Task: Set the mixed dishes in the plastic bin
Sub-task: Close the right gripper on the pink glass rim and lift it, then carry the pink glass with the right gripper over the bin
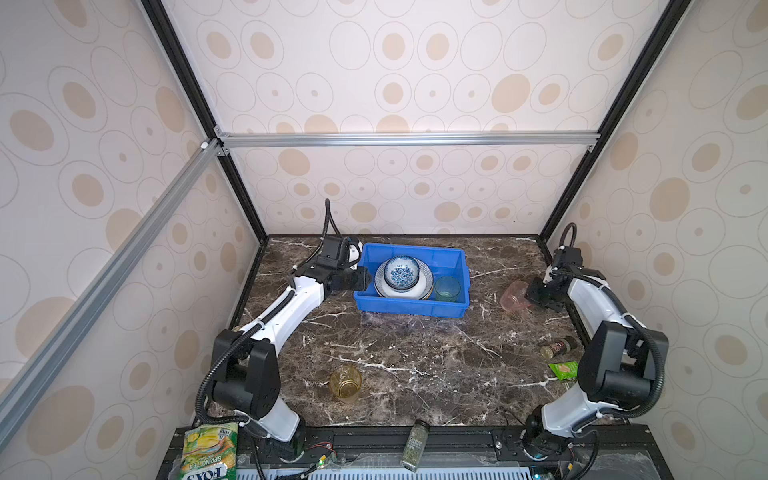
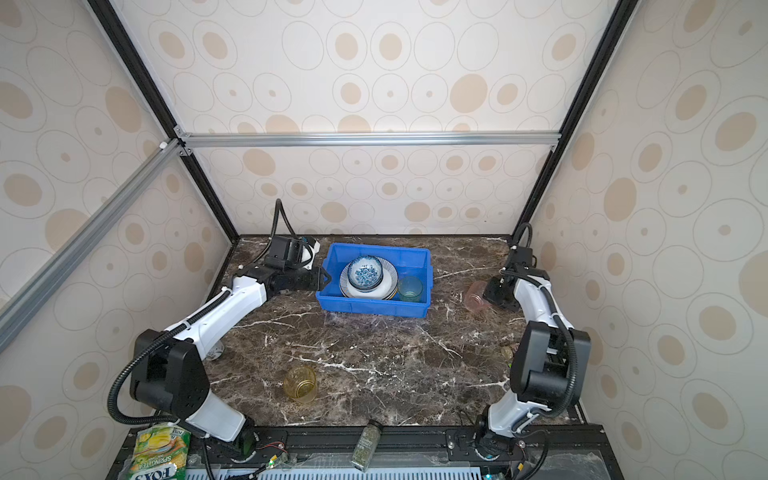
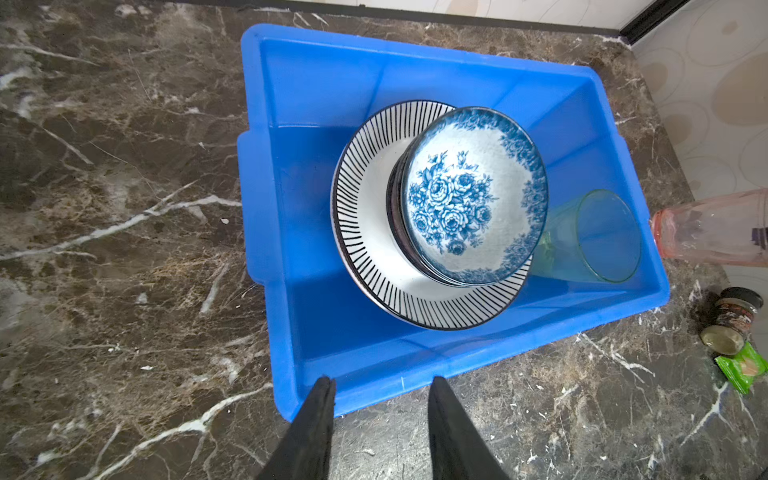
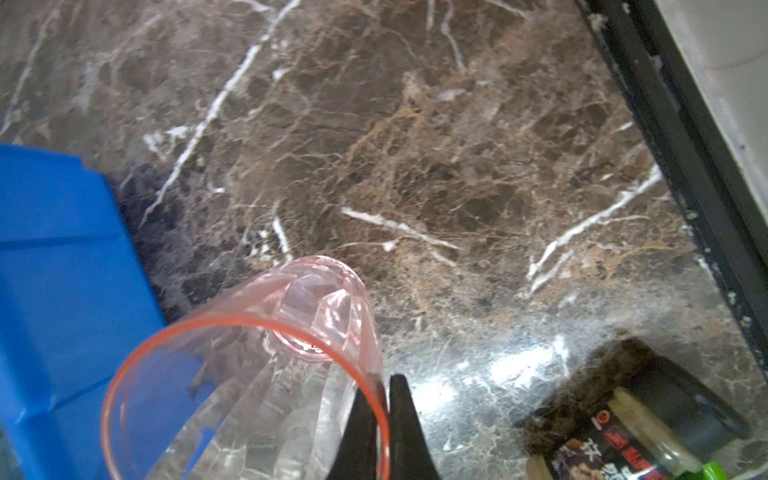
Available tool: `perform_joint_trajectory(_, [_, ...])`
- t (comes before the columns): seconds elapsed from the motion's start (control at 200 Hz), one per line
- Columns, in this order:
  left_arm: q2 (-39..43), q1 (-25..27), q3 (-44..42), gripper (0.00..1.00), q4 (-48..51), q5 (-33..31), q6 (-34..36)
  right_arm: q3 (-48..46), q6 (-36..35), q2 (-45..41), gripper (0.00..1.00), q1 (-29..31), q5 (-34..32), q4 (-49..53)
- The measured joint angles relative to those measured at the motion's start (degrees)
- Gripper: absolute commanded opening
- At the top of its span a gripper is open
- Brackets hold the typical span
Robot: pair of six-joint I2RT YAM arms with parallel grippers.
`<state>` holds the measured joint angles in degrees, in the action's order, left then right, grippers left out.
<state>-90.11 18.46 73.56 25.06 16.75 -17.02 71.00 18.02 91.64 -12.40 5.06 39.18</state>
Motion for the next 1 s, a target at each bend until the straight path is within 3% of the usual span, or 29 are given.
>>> perform_joint_trajectory(0.44, [5.03,0.0,0.0,0.39,1.81,-1.97,0.35,0.07,1.7,-8.46,0.0,6.64,-0.92,2.62])
perform_joint_trajectory(0.695, [6.34,0.0,0.0,0.38,3.96,-4.61,1.53,2.03,2.29,-9.81,0.0,14.62,-3.91,5.46])
perform_joint_trajectory(0.996, [7.56,0.0,-0.02,0.38,4.35,-6.8,1.64,10.58,2.14,-10.16,0.0,20.92,-6.19,8.5])
